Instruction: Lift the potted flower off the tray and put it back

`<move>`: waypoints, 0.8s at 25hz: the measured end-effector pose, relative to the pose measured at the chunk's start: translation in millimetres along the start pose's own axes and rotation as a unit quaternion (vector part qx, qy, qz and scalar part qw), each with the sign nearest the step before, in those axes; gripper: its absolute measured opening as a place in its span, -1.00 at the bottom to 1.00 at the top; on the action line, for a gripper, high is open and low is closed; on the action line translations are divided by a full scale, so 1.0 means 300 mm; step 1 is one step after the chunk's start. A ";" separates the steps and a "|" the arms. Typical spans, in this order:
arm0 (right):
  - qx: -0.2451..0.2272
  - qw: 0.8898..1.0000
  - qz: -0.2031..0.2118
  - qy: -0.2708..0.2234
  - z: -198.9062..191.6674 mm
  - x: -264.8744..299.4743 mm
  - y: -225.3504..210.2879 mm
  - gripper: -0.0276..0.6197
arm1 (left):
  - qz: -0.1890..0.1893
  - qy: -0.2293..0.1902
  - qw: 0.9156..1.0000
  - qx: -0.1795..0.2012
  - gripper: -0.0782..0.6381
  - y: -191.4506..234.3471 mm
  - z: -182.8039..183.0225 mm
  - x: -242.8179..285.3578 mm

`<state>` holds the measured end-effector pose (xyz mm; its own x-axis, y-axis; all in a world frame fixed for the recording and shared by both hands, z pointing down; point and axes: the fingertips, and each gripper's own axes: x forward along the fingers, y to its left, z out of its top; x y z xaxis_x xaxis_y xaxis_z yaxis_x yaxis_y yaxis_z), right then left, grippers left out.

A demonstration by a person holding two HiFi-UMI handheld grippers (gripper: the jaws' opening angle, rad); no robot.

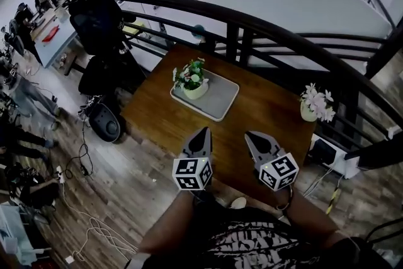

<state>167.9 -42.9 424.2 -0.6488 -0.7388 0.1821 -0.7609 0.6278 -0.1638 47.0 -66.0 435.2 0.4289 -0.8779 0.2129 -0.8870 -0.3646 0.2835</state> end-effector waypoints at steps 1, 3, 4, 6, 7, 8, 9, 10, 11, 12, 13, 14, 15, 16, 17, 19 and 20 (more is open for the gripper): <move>-0.002 1.000 0.003 0.000 -0.001 -0.007 0.008 -0.94 | 0.002 -0.002 1.000 0.000 -0.76 -0.005 -0.003 -0.012; -0.006 1.000 0.010 -0.001 -0.005 -0.019 0.023 -0.94 | 0.007 -0.005 1.000 -0.001 -0.76 -0.012 -0.009 -0.035; -0.008 1.000 0.012 0.000 -0.008 -0.026 0.031 -0.94 | 0.009 -0.005 1.000 -0.002 -0.76 -0.015 -0.013 -0.047; -0.010 1.000 0.016 0.002 -0.018 -0.042 0.043 -0.94 | 0.014 -0.005 1.000 -0.002 -0.76 -0.024 -0.023 -0.073; -0.010 1.000 0.016 0.003 -0.024 -0.050 0.047 -0.94 | 0.017 -0.005 1.000 -0.002 -0.76 -0.027 -0.027 -0.085; -0.011 1.000 0.017 0.005 -0.029 -0.057 0.051 -0.94 | 0.019 -0.004 1.000 -0.001 -0.76 -0.028 -0.031 -0.095; -0.011 1.000 0.017 0.005 -0.033 -0.062 0.056 -0.94 | 0.021 -0.003 1.000 0.000 -0.76 -0.028 -0.034 -0.105; -0.010 1.000 0.017 0.006 -0.036 -0.067 0.061 -0.94 | 0.023 -0.002 1.000 0.001 -0.76 -0.027 -0.037 -0.115; -0.009 1.000 0.016 0.005 -0.040 -0.073 0.066 -0.94 | 0.023 -0.001 1.000 0.004 -0.76 -0.028 -0.040 -0.124; -0.008 1.000 0.015 0.005 -0.042 -0.078 0.070 -0.94 | 0.024 0.000 1.000 0.007 -0.76 -0.031 -0.042 -0.134; -0.008 1.000 0.014 0.004 -0.043 -0.084 0.075 -0.94 | 0.023 0.002 1.000 0.010 -0.76 -0.036 -0.044 -0.142; -0.007 1.000 0.013 0.003 -0.044 -0.091 0.078 -0.94 | 0.022 0.003 1.000 0.014 -0.76 -0.042 -0.047 -0.150; -0.006 1.000 0.013 0.001 -0.044 -0.099 0.081 -0.94 | 0.021 0.005 1.000 0.017 -0.76 -0.049 -0.051 -0.157; -0.005 1.000 0.012 -0.001 -0.044 -0.106 0.083 -0.94 | 0.020 0.006 1.000 0.019 -0.76 -0.054 -0.055 -0.162; -0.004 1.000 0.012 -0.002 -0.044 -0.111 0.084 -0.95 | 0.019 0.007 1.000 0.020 -0.76 -0.057 -0.059 -0.166; -0.003 1.000 0.011 -0.005 -0.042 -0.118 0.090 -0.94 | 0.020 0.010 0.999 0.023 -0.76 -0.057 -0.060 -0.173; -0.003 1.000 0.011 -0.006 -0.042 -0.122 0.095 -0.94 | 0.021 0.011 0.999 0.025 -0.76 -0.057 -0.058 -0.179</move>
<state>169.9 5.1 425.0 -0.6654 -0.7275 0.1673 -0.7465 0.6453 -0.1623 42.2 -7.2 435.3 0.3946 -0.8859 0.2438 -0.9114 -0.3436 0.2266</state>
